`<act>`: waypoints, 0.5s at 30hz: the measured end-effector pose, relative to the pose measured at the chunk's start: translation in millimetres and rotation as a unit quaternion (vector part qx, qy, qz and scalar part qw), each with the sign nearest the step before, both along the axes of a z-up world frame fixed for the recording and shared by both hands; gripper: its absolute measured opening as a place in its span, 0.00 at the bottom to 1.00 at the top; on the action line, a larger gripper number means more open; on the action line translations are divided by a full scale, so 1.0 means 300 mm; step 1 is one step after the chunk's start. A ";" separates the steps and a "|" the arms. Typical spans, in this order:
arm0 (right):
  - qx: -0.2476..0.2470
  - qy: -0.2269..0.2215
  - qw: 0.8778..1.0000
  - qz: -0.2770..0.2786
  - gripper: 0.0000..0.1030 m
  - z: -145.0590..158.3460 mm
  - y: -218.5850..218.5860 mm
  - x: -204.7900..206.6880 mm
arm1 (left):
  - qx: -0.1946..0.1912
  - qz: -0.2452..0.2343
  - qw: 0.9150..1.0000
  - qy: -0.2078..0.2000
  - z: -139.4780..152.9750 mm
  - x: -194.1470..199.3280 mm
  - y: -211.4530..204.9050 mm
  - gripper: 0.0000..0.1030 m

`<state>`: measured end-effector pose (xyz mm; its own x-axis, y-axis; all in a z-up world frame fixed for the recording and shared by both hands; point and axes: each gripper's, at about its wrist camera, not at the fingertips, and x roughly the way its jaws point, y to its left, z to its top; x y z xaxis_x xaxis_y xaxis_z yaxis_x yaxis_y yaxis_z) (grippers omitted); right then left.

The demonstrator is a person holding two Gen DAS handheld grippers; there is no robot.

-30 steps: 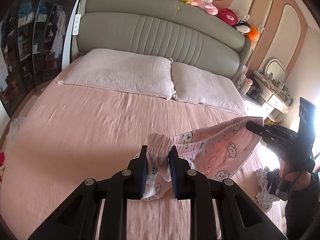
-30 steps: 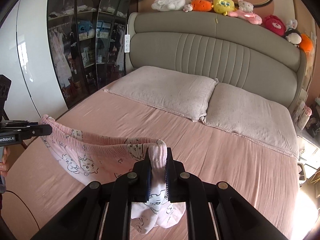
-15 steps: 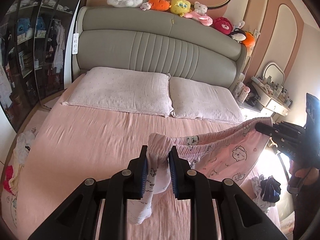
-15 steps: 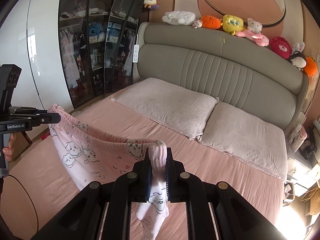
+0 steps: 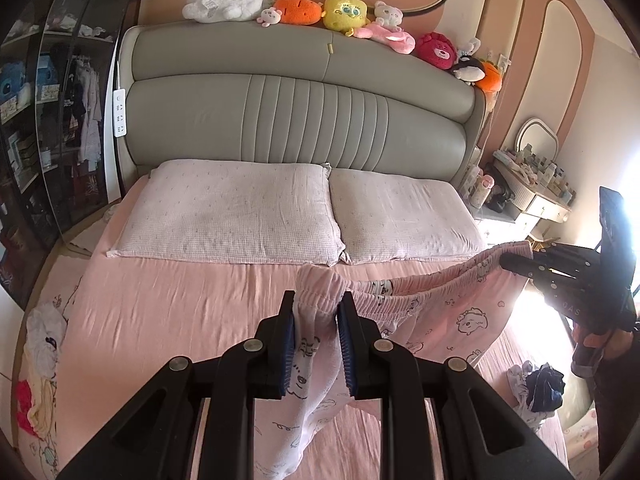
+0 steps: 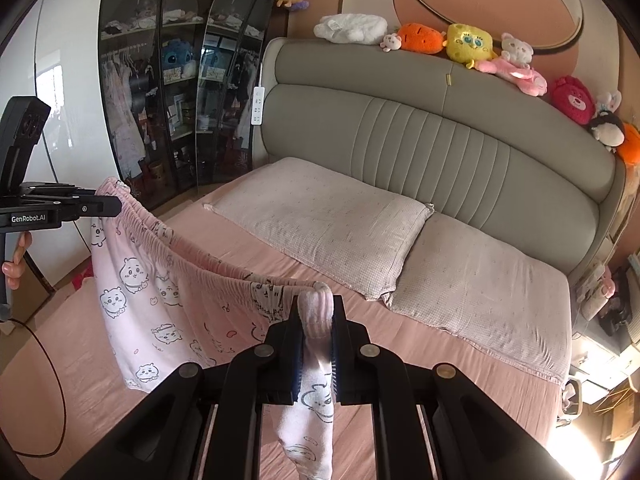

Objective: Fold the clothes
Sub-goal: 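Lift the pants by the waistband with both grippers, spreading the waistband apart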

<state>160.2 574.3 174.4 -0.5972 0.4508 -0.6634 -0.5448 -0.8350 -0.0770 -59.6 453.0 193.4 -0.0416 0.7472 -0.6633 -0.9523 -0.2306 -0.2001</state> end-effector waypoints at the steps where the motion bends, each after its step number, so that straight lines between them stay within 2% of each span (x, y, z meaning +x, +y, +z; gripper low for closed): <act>1: -0.002 0.002 1.000 -0.003 0.08 0.008 0.028 -0.017 | 0.001 -0.001 1.000 0.001 0.009 -0.017 0.022 0.17; 5: -0.008 0.012 1.000 -0.011 0.08 0.052 0.136 -0.080 | 0.017 -0.008 1.000 -0.009 0.053 -0.080 0.099 0.17; 10: -0.009 0.031 0.999 -0.001 0.08 0.124 0.254 -0.147 | 0.017 0.000 1.000 -0.001 0.093 -0.165 0.195 0.17; 15: -0.012 0.049 0.999 0.010 0.08 0.135 0.326 -0.194 | 0.039 -0.022 0.999 0.001 0.073 -0.190 0.216 0.17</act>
